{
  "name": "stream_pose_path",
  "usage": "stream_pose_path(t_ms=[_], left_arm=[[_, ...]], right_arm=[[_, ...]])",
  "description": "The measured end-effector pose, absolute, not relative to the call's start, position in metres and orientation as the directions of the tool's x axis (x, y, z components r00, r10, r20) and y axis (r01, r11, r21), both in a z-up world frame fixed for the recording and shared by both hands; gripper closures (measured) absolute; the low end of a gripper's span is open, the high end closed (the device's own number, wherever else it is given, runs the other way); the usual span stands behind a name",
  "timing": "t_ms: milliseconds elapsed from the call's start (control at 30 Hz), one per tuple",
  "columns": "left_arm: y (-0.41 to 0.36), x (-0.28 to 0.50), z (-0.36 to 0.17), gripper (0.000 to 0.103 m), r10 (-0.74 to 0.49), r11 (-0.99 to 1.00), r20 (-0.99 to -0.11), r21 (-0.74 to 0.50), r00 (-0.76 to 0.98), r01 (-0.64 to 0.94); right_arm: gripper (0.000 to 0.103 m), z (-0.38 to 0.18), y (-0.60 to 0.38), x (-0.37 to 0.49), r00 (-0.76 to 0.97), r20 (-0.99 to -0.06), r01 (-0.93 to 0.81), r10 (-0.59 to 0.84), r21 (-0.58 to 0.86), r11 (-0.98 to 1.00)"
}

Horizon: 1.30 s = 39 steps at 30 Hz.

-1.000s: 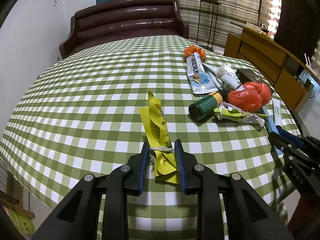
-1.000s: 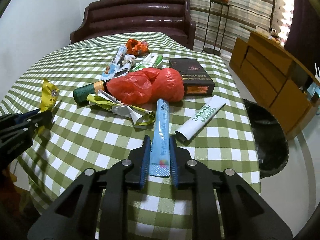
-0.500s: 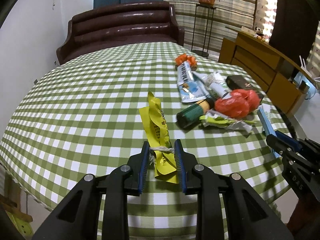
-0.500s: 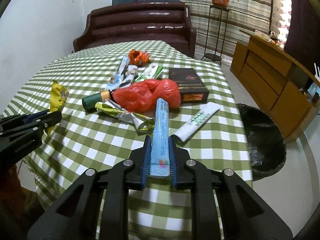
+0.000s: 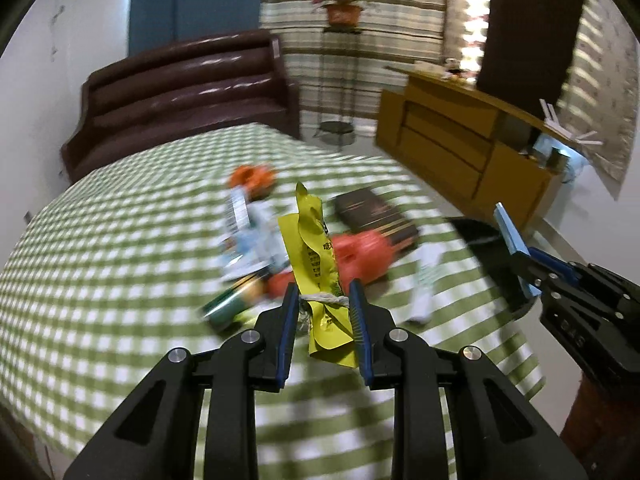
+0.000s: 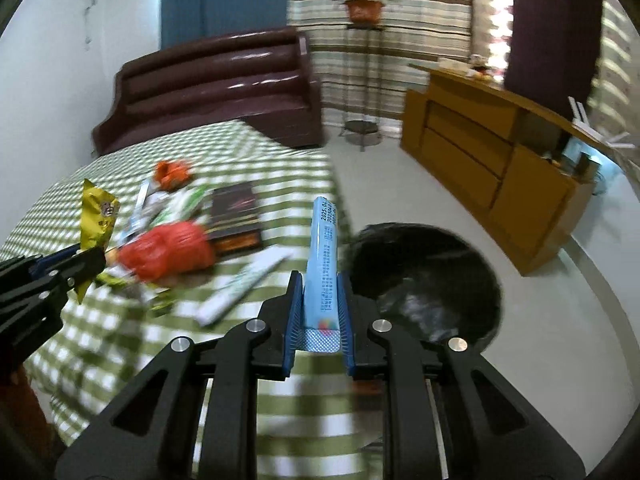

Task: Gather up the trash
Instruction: 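Carry the yellow wrapper and blue toothbrush over the black bin with both tools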

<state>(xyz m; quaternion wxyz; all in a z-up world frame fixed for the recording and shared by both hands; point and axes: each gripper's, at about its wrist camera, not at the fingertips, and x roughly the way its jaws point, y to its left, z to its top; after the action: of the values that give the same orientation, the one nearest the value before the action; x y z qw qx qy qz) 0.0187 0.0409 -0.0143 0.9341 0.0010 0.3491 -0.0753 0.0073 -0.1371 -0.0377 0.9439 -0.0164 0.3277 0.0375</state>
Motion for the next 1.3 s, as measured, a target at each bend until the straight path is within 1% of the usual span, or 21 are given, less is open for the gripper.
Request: stream_pose_path(t_ms=[167, 300, 433, 767, 1133, 1167, 1200, 1267, 1300], left_arm=[[-0.012, 0.038, -0.009, 0.077, -0.216, 0.970, -0.632, -0.052, 0.744, 0.237], [-0.047, 0.053, -0.010, 0.077, -0.249, 0.956, -0.625, -0.037, 0.740, 0.291], [-0.077, 0.069, -0.017, 0.077, -0.267, 0.945, -0.636, -0.025, 0.724, 0.327], [-0.124, 0.103, -0.037, 0.077, -0.261, 0.933, -0.679, 0.006, 0.687, 0.360], [-0.141, 0.133, -0.056, 0.076, -0.218, 0.942, -0.714, 0.025, 0.665, 0.336], [-0.142, 0.134, -0.056, 0.074, -0.218, 0.942, -0.717, 0.022, 0.662, 0.335], [-0.142, 0.135, -0.056, 0.068, -0.217, 0.943, -0.719, 0.022, 0.661, 0.333], [-0.143, 0.136, -0.056, 0.062, -0.214, 0.944, -0.716, 0.023, 0.664, 0.329], [-0.144, 0.136, -0.056, 0.061, -0.215, 0.944, -0.716, 0.023, 0.664, 0.330]], right_arm=[[0.086, -0.037, -0.178, 0.020, 0.791, -0.611, 0.004, -0.001, 0.005, 1.000], [0.085, -0.041, -0.206, 0.030, 0.793, -0.608, 0.061, -0.042, 0.010, 0.998], [0.085, -0.047, -0.229, 0.039, 0.789, -0.611, 0.101, -0.065, 0.024, 0.995], [0.085, -0.061, -0.254, 0.063, 0.774, -0.630, 0.124, -0.063, 0.054, 0.991], [0.084, -0.080, -0.268, 0.085, 0.753, -0.656, 0.137, -0.061, 0.065, 0.988], [0.084, -0.081, -0.268, 0.086, 0.751, -0.658, 0.141, -0.063, 0.066, 0.988], [0.084, -0.082, -0.269, 0.087, 0.748, -0.661, 0.141, -0.064, 0.065, 0.988], [0.083, -0.083, -0.270, 0.088, 0.748, -0.660, 0.147, -0.070, 0.063, 0.987], [0.081, -0.083, -0.270, 0.087, 0.749, -0.659, 0.150, -0.073, 0.062, 0.987]])
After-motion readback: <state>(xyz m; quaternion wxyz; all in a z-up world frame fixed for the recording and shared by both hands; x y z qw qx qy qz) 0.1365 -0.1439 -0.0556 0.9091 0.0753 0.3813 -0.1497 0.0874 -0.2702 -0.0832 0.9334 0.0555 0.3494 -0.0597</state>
